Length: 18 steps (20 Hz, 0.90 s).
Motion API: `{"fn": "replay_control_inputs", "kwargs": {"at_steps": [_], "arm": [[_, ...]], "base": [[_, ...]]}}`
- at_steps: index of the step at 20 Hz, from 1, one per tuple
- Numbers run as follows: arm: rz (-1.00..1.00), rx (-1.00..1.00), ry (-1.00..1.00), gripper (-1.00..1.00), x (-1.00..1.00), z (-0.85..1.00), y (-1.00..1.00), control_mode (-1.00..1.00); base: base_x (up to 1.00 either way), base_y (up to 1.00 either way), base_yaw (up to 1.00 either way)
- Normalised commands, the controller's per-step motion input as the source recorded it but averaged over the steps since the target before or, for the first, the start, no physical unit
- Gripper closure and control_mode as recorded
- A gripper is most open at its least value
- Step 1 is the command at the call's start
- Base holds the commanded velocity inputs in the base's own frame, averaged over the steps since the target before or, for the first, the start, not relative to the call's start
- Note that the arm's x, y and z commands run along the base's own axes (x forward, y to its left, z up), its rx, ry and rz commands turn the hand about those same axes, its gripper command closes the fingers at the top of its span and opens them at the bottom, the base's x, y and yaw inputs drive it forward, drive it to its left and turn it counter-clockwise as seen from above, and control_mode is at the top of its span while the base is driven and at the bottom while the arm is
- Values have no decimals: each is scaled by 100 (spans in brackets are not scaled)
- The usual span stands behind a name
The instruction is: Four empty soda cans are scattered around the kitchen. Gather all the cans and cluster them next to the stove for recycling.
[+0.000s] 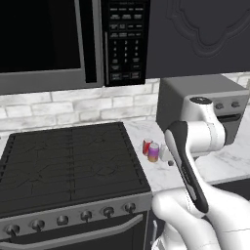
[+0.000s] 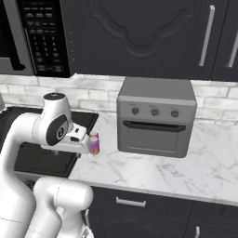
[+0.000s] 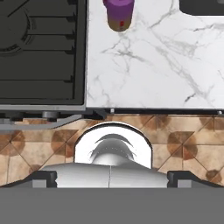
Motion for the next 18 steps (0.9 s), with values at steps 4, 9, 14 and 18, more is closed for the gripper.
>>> {"fn": "replay_control_inputs", "kwargs": {"at_steps": [4,9,14,18], "arm": [[0,0,0,-100,0,0,0,100],[0,0,0,-100,0,0,0,100],[0,0,0,-100,0,0,0,100],[0,0,0,-100,0,0,0,100]], "base": [[0,0,0],[-42,-35,-5],[-76,-74,-39],[-61,-67,-56]]}}
